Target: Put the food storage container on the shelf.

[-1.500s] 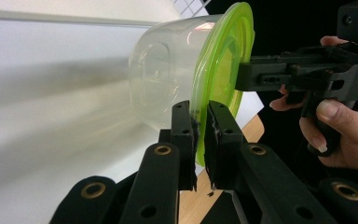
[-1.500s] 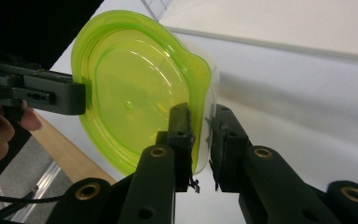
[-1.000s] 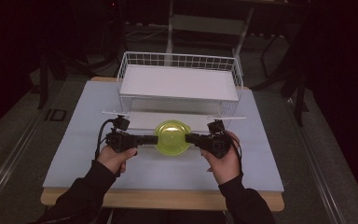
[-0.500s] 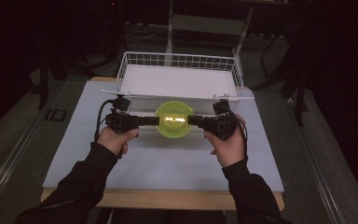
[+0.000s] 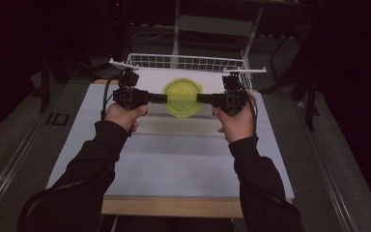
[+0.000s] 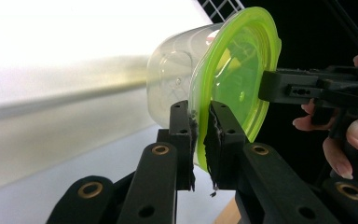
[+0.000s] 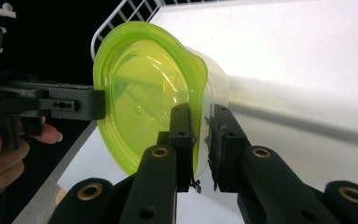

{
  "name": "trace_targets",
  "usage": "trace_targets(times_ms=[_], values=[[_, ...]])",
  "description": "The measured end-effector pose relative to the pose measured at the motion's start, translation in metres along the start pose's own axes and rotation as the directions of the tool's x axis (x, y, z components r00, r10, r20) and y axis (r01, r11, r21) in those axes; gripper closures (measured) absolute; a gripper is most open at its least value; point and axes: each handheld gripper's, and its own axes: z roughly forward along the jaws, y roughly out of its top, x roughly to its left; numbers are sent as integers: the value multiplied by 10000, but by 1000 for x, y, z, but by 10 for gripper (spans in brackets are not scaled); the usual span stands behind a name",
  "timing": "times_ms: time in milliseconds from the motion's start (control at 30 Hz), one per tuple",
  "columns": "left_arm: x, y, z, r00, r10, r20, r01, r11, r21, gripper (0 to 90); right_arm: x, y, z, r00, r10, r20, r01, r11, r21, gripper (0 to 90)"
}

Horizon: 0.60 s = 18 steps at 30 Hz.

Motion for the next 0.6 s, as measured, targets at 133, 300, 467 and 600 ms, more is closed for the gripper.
trace_targets(times_ms=[133, 300, 467, 600], values=[[6, 12, 6, 9997, -243, -89, 244, 9997, 33, 815, -1, 15, 5, 9998, 50, 171, -51, 10000, 59, 806], [13, 22, 14, 9988, -465, -148, 466, 9989, 29, 807, -8, 26, 12, 9993, 328, 178, -331, 9993, 148, 807], [17, 28, 22, 9992, -240, -312, 237, 9997, -87, 778, -17, 34, 18, 9983, 591, -1, -591, 9980, 224, 809], [18, 31, 29, 9988, -250, -428, 247, 9997, -78, 731, -26, 38, 25, 9944, 1047, -154, -1038, 9933, 499, 809]])
